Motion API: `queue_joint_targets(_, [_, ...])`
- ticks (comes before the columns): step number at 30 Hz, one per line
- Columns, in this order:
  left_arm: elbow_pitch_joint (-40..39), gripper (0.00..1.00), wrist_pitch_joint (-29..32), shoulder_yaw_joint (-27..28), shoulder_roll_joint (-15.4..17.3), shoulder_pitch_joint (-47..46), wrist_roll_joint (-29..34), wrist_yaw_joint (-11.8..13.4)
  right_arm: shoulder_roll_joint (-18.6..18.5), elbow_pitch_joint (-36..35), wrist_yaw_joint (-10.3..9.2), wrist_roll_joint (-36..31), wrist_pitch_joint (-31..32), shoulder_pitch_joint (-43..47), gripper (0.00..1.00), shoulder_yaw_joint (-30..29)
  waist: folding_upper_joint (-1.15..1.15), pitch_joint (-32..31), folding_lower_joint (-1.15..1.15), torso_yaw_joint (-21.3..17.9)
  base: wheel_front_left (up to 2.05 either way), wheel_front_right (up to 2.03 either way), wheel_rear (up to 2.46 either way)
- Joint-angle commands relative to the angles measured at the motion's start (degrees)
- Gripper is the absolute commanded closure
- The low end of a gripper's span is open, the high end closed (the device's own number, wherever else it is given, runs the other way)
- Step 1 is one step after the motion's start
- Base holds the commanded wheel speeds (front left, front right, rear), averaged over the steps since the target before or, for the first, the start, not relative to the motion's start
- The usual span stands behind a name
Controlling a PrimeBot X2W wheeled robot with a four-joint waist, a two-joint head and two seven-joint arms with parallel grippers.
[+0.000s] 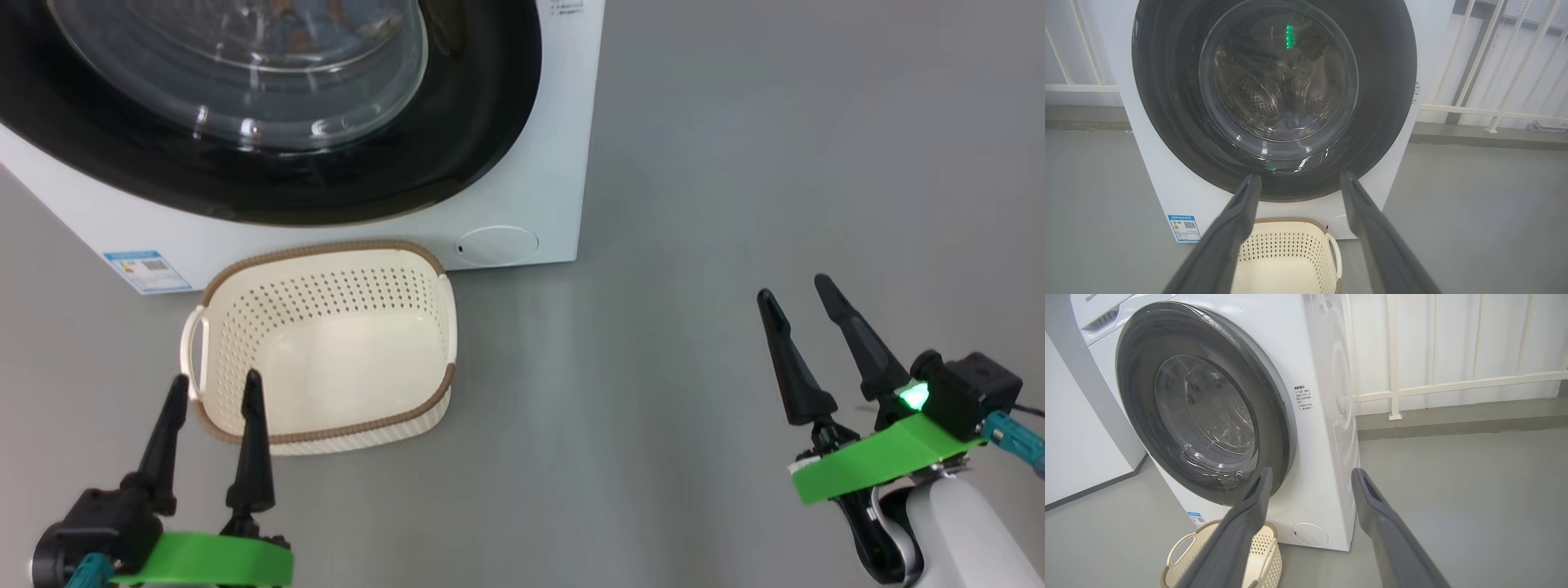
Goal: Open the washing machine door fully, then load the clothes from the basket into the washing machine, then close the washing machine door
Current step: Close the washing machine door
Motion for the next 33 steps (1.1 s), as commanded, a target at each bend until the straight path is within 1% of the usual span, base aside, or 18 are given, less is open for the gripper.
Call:
queue_joint_targets(1, [-0.97,0.0,-0.36,2.43,1.06,0.32,0.92,-0.08,0.29,-2.28,-0.33,-1.02,-0.12,1.55,0.0,0.43,0.0,-1.33,0.0,-0.69,0.0,0.0,0.0])
queue_joint_targets(4, [-0.81,0.0,-0.36,3.01,1.06,1.04,1.33,0.01,0.62,-2.95,-0.33,-1.83,-0.12,2.75,0.0,0.07,0.0,-2.09,0.0,-0.94,0.0,0.0,0.0])
queue_joint_targets(10, [-0.81,0.0,-0.36,3.95,1.05,2.9,1.87,0.15,1.97,-4.98,-0.33,-3.77,-0.12,6.68,0.0,-2.58,0.0,-3.82,0.0,-1.23,0.0,0.0,0.0])
queue_joint_targets(18, [-1.21,0.0,-0.36,4.75,1.04,5.09,1.72,1.07,3.56,-6.56,-0.33,-6.22,-0.12,11.44,0.0,-5.99,0.0,-5.58,0.0,-1.88,0.0,0.0,0.0])
queue_joint_targets(33, [-2.12,0.0,-0.36,5.22,1.04,9.79,1.03,2.76,5.23,-6.56,-0.33,-8.2,-0.12,15.67,0.0,-8.48,0.0,-8.65,0.0,-1.6,0.0,0.0,0.0])
